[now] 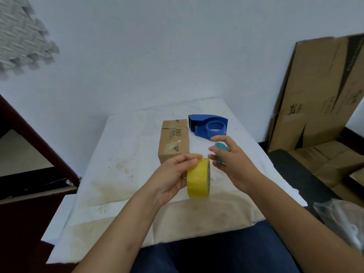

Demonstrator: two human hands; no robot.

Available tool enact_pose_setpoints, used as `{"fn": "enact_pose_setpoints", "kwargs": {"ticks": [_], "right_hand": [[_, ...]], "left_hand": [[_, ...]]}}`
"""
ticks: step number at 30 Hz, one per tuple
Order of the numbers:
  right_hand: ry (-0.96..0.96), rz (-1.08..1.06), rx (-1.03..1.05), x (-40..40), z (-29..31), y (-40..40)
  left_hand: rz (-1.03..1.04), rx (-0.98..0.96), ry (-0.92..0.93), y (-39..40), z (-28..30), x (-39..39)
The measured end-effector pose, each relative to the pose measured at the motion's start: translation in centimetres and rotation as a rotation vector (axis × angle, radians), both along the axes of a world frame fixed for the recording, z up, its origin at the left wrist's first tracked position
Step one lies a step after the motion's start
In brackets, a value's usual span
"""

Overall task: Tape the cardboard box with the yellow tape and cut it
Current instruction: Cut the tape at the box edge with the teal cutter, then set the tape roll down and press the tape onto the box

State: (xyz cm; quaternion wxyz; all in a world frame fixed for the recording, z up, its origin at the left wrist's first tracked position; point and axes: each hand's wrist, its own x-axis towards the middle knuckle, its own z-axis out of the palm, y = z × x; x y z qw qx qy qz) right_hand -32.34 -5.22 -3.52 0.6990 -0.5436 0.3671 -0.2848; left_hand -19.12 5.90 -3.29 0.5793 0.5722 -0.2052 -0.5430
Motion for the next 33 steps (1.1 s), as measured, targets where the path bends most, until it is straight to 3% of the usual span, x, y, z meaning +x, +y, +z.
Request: {"fn": "enact_pose_setpoints", "kwargs": {"ticks": [6, 17, 23, 29, 33], "right_hand": [[0.269, -0.001, -0.413, -1.5, -0.8, 0.4], [0.261, -0.257, -0.49, -2.7, -1.2, -1.2], [0.398, -0.295, -0.759, -3.6, -0.9, -4.8], [0.79, 0.004, -1.253, -1.8, -2.4, -6.4], [0.95, 0.135, -1.227, 0.0, -3.6, -6.0]], "left_hand": [[0.116, -0.096, 0.17, -2.8, -0.9, -2.8], [0.015, -0.089, 0.11, -5.1, -0.5, -4.3], [0.055, -0.13, -0.145, -4.2, 0.7, -2.1], [0.174, -0.15, -0.631, -2.6, 1.9, 2.4], [0.147, -0.061, -0.961, -1.8, 1.3, 6.0]]}}
